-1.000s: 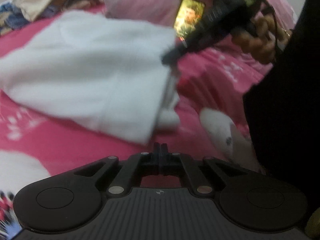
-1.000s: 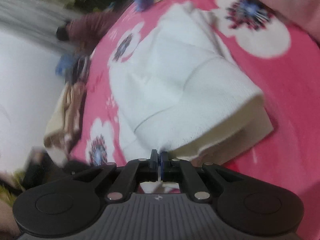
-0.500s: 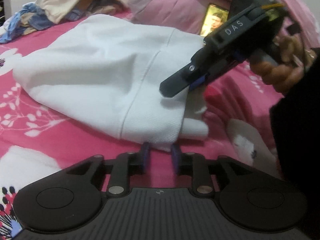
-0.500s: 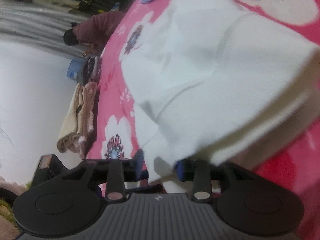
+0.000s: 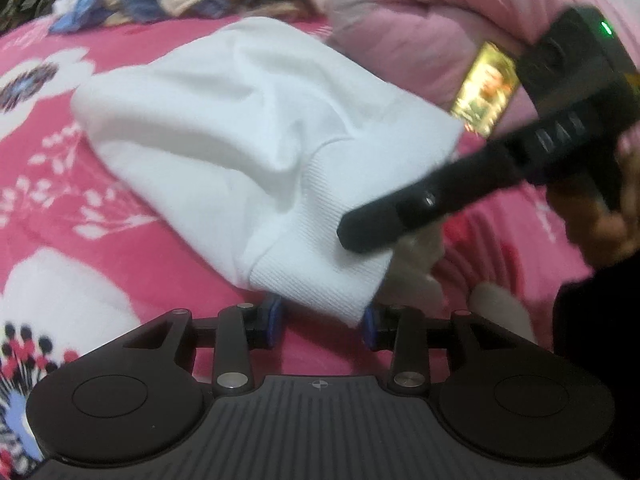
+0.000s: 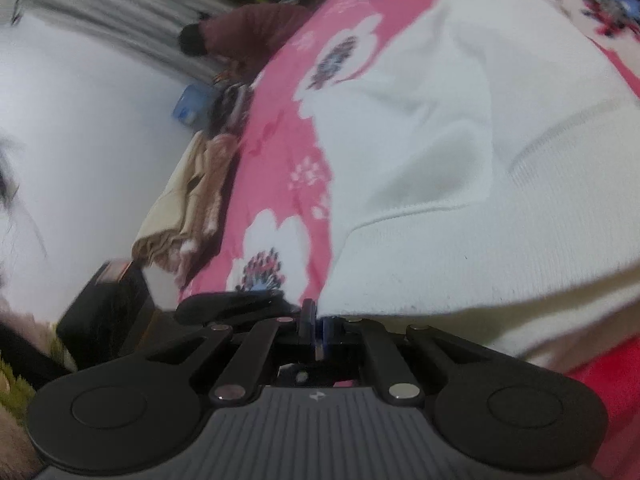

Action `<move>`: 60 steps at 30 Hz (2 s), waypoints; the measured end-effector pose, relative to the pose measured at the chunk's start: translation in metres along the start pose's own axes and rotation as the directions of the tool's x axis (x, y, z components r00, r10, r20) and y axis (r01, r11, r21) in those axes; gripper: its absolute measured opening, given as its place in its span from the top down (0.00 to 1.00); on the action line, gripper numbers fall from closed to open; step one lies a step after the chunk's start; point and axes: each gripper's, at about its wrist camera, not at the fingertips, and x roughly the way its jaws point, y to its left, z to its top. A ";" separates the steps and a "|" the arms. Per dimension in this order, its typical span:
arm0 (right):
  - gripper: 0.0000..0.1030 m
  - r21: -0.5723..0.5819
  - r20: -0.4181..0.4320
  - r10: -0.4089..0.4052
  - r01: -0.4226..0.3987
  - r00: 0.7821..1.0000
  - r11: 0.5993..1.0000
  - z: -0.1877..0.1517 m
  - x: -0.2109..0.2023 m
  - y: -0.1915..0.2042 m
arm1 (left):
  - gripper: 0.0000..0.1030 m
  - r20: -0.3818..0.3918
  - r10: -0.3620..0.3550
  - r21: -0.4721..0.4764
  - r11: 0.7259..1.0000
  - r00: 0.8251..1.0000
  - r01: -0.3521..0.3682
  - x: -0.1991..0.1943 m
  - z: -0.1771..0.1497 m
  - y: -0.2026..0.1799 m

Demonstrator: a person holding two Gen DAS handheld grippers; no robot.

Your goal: Fold clothes

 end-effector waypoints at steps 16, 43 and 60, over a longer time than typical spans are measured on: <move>0.73 -0.679 -0.005 -0.260 0.187 0.966 0.710 -0.043 0.008 0.062 | 0.96 0.030 -0.051 -0.169 0.984 0.998 0.056 -0.012 0.000 0.020; 0.95 -0.868 0.146 -0.338 0.284 0.930 0.407 -0.077 0.041 0.080 | 1.00 0.110 -0.210 0.011 0.978 0.971 0.210 -0.029 -0.003 0.005; 0.95 -0.701 -0.069 -0.379 0.225 0.923 0.677 -0.059 -0.002 0.045 | 1.00 0.017 -0.336 0.124 0.935 0.942 0.332 0.004 -0.005 -0.019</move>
